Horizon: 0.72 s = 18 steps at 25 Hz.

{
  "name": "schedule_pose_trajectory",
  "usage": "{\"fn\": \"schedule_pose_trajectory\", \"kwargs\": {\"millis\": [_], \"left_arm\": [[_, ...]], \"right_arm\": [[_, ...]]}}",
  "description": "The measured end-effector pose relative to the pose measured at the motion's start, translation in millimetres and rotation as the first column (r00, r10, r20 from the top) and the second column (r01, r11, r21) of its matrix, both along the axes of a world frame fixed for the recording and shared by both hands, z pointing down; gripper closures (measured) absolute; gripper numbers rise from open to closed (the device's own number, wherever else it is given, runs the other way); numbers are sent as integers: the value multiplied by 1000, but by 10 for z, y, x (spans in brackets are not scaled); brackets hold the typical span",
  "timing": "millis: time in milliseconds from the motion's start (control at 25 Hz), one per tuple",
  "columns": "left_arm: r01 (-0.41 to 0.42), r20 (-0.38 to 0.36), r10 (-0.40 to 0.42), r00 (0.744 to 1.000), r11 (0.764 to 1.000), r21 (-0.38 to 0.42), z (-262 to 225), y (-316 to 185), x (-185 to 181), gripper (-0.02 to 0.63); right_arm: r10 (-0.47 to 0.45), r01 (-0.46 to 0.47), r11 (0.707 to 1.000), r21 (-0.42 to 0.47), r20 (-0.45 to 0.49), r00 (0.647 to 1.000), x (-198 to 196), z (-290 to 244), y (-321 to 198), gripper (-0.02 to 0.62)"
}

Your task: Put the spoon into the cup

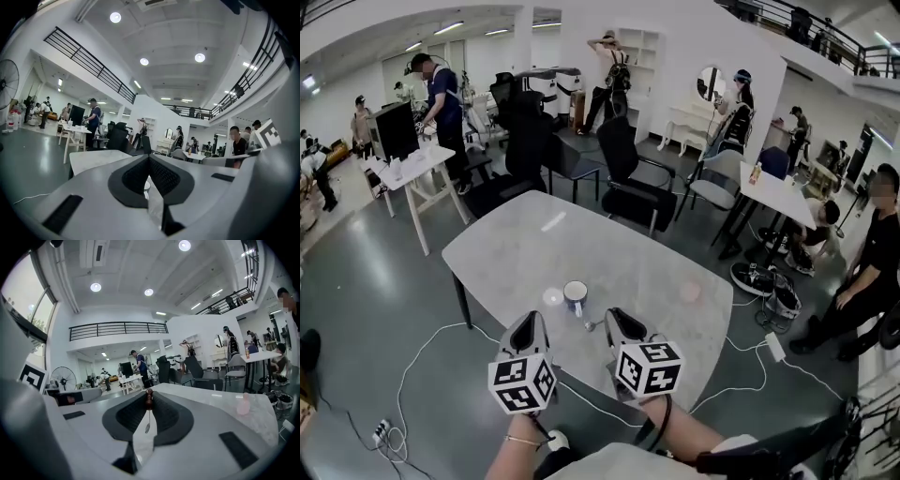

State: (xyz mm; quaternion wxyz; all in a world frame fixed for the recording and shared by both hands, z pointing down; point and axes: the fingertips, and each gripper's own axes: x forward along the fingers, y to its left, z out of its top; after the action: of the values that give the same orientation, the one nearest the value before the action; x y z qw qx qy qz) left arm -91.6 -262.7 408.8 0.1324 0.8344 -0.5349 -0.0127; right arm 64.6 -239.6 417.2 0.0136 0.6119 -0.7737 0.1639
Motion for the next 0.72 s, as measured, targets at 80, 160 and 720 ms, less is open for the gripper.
{"fn": "schedule_pose_trajectory", "kwargs": {"millis": [80,160,720], "left_arm": [[-36,0,36,999,999,-3,9,-224,-33,589],[-73,8,73,997,997,-2,3,-423,-59,589],[-176,-15,175,984,979,-103,380,-1195,143,589]], "right_arm": [[38,-38,999,5,3,999,-28,-19,-186,535],[75,-76,997,12,10,997,-58,-44,-348,535],[221,-220,972,-76,10,975,225,276,-797,535]]}}
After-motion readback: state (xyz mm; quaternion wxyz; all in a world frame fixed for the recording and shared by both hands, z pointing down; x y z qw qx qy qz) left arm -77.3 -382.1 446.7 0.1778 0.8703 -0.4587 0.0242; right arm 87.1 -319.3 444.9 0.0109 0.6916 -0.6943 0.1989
